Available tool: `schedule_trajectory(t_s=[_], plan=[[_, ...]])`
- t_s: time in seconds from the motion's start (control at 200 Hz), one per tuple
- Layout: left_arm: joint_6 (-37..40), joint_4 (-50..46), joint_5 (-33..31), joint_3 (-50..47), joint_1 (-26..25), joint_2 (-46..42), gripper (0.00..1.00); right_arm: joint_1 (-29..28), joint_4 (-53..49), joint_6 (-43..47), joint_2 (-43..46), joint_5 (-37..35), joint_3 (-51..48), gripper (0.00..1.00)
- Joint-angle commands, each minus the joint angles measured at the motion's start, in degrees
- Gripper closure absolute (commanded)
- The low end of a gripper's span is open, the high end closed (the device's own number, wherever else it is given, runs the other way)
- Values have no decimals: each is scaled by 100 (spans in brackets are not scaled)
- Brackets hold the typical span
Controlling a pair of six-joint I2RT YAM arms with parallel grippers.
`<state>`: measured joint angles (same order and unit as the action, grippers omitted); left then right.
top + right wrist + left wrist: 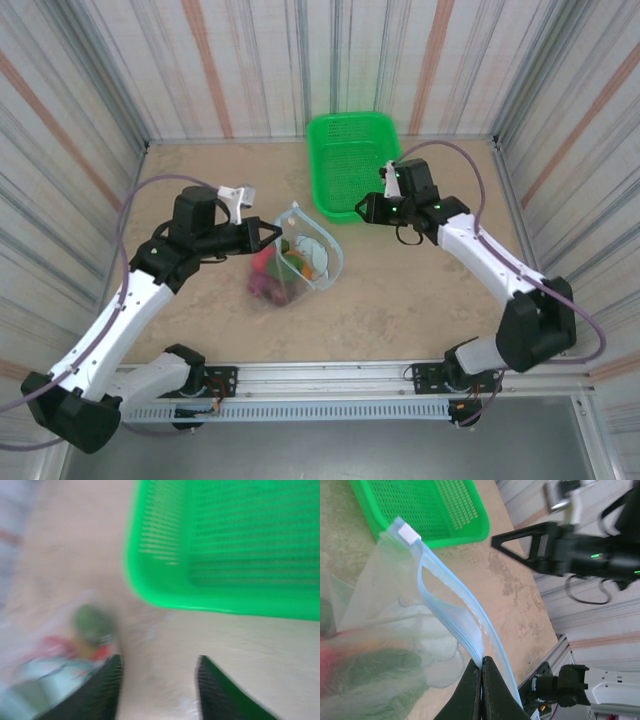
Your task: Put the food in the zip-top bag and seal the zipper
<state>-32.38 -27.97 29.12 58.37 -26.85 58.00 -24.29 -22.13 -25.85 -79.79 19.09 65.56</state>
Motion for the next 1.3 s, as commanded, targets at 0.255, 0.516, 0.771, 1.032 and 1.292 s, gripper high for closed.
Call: schedule_trajectory(t_s=[0.255, 0.516, 0.771, 1.032, 1.292], plan=[[17, 346, -66, 51, -353, 161, 100, -709, -267, 694, -279, 2073, 427, 30], [21, 300, -74, 90, -426, 216, 100, -905, -740, 794, -1352, 1604, 1416, 52], [79, 181, -101, 211, -661, 273, 87, -1006, -722, 756, -1553, 1587, 1632, 85], [459, -862, -548, 956, -827, 260, 53, -1375, -1519, 917, -1456, -96, 2251, 100], [1084, -1637, -2446, 1478, -866, -304, 52, -1549, -1671, 1182, -1075, -493, 2841, 100]])
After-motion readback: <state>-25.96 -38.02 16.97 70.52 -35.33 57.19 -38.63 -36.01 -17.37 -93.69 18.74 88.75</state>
